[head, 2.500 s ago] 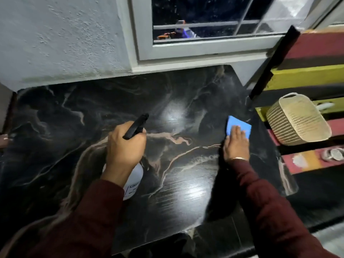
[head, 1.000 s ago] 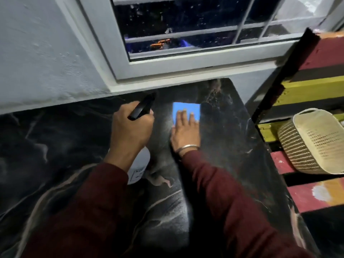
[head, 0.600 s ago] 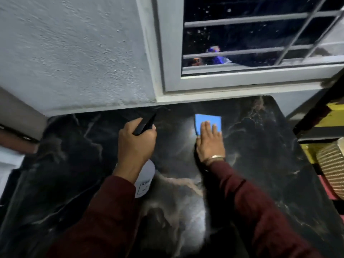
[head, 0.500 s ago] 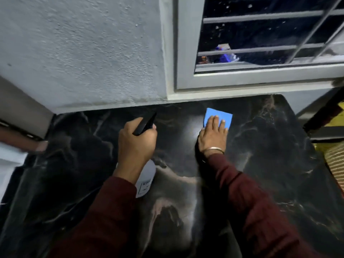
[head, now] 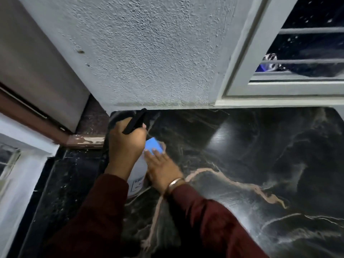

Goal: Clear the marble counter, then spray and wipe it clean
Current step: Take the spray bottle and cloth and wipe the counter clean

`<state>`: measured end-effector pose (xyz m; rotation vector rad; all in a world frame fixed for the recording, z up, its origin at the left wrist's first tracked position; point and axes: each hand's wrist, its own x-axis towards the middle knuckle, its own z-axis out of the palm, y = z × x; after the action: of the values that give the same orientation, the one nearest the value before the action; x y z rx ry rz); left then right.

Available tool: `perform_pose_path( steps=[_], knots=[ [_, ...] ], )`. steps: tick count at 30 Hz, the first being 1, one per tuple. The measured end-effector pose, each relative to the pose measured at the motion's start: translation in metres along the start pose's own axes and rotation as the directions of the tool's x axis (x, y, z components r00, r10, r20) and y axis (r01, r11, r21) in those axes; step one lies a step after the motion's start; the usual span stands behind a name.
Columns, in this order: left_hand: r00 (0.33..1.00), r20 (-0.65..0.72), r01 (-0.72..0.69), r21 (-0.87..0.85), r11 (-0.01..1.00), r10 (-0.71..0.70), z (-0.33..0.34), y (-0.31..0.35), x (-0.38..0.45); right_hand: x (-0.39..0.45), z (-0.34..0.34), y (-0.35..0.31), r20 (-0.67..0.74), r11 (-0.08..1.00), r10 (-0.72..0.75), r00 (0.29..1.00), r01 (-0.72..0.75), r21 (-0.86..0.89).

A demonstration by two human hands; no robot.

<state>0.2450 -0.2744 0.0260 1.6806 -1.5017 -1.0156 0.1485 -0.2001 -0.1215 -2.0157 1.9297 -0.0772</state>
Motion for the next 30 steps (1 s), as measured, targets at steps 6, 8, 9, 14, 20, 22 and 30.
perform_pose_path(
  steps=[6,8,9,14,20,22,30],
  knots=[
    [0.996,0.019,0.088,-0.059,0.994,-0.087,-0.026,0.001,0.004,0.002,-0.027,0.093,-0.23,0.848,0.529,0.817,-0.522,0.094],
    [0.995,0.01,0.104,-0.076,0.992,-0.103,-0.036,-0.001,0.002,0.018,-0.023,0.047,-0.244,0.835,0.55,0.799,-0.535,0.131],
    [0.994,0.006,0.11,-0.078,0.991,-0.11,-0.04,-0.003,0.001,0.025,-0.016,0.016,-0.25,0.875,0.483,0.839,-0.464,0.135],
    [0.995,-0.012,0.094,-0.07,0.993,-0.095,-0.051,-0.007,-0.005,0.009,0.04,-0.115,-0.042,0.998,0.009,0.999,-0.006,0.065],
    [0.988,0.033,0.153,-0.122,0.981,-0.15,-0.035,0.005,-0.02,-0.054,0.025,-0.021,-0.048,0.98,-0.187,0.981,0.183,-0.072],
    [0.986,0.075,0.154,-0.102,0.983,-0.147,-0.022,0.015,-0.03,-0.067,0.008,0.038,-0.126,1.0,0.025,0.992,-0.026,-0.004],
    [0.981,0.187,0.068,-0.052,0.996,-0.058,0.063,0.052,-0.067,-0.203,-0.025,0.237,-0.298,0.679,0.73,0.615,-0.703,0.212]
  ],
)
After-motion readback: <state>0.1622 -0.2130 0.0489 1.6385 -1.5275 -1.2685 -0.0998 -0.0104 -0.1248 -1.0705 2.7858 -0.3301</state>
